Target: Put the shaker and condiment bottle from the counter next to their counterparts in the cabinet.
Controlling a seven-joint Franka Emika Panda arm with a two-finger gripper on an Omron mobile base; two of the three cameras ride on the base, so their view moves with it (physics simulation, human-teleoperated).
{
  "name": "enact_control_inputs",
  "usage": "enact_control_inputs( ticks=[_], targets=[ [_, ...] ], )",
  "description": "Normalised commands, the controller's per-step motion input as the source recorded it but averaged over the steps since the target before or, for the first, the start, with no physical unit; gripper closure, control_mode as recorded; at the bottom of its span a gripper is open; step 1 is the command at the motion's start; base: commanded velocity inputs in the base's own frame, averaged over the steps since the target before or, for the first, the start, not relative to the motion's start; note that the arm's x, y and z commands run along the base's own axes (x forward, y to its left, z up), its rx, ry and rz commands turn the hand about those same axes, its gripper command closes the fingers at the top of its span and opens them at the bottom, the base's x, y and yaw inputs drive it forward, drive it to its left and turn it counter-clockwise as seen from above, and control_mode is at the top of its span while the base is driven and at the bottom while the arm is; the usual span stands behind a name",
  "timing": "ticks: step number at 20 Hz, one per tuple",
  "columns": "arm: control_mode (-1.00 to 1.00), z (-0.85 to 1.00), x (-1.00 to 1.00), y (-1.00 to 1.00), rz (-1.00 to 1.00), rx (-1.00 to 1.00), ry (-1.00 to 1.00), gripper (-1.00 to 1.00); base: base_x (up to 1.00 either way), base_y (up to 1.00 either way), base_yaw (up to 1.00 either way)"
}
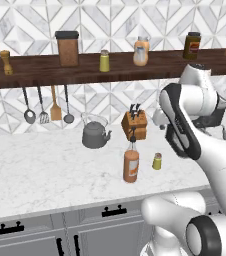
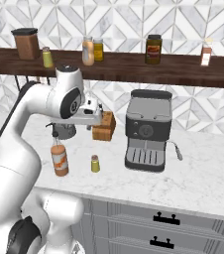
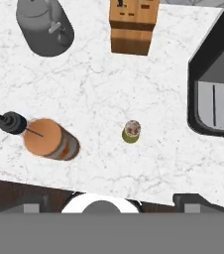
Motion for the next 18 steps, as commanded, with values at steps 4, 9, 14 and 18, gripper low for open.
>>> enact_control_inputs(
  ticks=[4,9,14,18],
  targets=[
    [-1.00,-0.73,-0.04,-0.29,0.23,0.14,-0.11,-1.00,0.00,0.00,0.00],
    [-1.00,-0.35,0.04,-0.08,0.26,0.06,-0.14,-1.00,0.00,0.00,0.00],
    [-1.00,-0.09,0.05,-0.12,0.16,0.00,0.03,-1.00,0.00,0.00,0.00],
    [-1.00,-0.19,-0.07,-0.01,0.08,0.06,0.00,-1.00,0.00,0.00,0.00]
  ],
)
